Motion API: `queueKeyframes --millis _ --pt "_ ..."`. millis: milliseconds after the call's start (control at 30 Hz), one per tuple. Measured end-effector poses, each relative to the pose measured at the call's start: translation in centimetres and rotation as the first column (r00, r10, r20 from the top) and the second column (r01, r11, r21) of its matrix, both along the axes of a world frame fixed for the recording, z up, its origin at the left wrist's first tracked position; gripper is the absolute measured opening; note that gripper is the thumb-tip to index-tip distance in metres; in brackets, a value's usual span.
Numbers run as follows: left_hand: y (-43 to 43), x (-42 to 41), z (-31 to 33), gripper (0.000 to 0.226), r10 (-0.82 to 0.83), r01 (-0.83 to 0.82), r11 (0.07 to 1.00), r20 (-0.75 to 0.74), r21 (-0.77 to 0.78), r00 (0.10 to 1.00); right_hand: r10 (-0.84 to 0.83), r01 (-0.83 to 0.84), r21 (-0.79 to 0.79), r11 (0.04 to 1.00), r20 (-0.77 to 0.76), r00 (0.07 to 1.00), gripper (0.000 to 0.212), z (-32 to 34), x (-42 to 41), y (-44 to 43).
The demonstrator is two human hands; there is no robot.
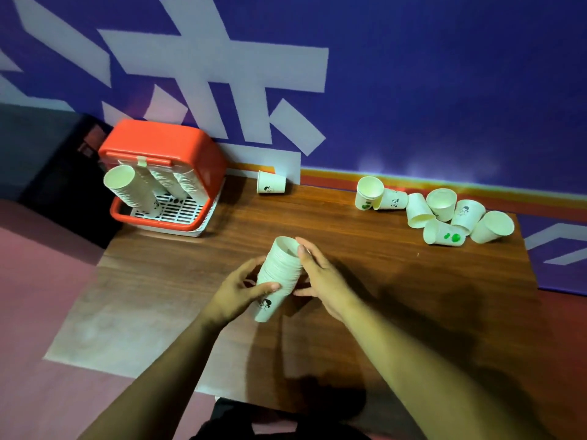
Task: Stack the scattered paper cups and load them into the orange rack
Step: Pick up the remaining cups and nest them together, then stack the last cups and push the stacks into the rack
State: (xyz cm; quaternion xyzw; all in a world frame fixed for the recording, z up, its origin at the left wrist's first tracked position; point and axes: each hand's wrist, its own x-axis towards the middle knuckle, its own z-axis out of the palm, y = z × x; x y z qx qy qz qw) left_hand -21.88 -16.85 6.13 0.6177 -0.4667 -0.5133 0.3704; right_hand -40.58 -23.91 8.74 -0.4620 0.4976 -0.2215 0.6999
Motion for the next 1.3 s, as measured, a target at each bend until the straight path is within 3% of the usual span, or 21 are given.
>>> queueKeyframes --millis 100,233,267,367,600,700,867,1000,1300 --pt "0.7 4.1 0.3 0.058 0.006 -0.006 1.000 -0.020 -0.025 1.000 0.077 -0.078 0.015 0.997 0.067 0.995 0.041 0.4 3.5 0.0" --pt "1.7 11.6 0.2 0.061 0.042 -0.047 0.998 -0.091 -0.046 0.995 0.151 -0.150 -0.019 0.988 0.060 0.987 0.084 -0.9 10.2 0.7" --pt "1.9 13.7 0.2 0.062 0.037 -0.043 0.998 -0.108 -0.050 0.993 0.149 -0.148 -0.026 0.989 0.041 0.988 0.085 -1.4 12.3 1.0" --pt "2.2 19.5 -0.1 0.063 0.010 -0.019 0.997 -0.128 -0.071 0.992 0.181 -0.180 -0.074 0.981 0.007 0.983 0.074 -2.2 18.9 2.1" --pt "0.8 30.2 -0.6 0.078 -0.058 0.052 0.997 -0.113 -0.061 0.992 0.124 -0.140 -0.211 0.967 -0.084 0.989 0.078 -2.3 29.8 1.6" --pt "-0.7 33.9 -1.1 0.085 0.060 -0.061 0.997 -0.026 -0.039 0.998 0.048 -0.085 -0.293 0.952 -0.131 0.990 0.080 -2.0 32.0 -0.3" --pt "-3.8 38.2 -3.2 0.050 0.369 -0.361 0.929 0.222 -0.077 0.903 -0.058 -0.028 -0.369 0.929 -0.220 0.974 0.097 -2.1 34.5 -3.3" --pt "-6.6 40.0 -5.0 0.066 0.377 -0.365 0.925 0.349 -0.103 0.858 -0.107 -0.028 -0.422 0.906 -0.293 0.950 0.100 -3.7 36.0 -4.8" --pt "-10.5 41.0 -7.1 0.079 0.304 -0.277 0.951 0.240 -0.138 0.922 -0.115 -0.067 -0.428 0.901 -0.386 0.915 0.092 -7.5 39.1 -6.8"
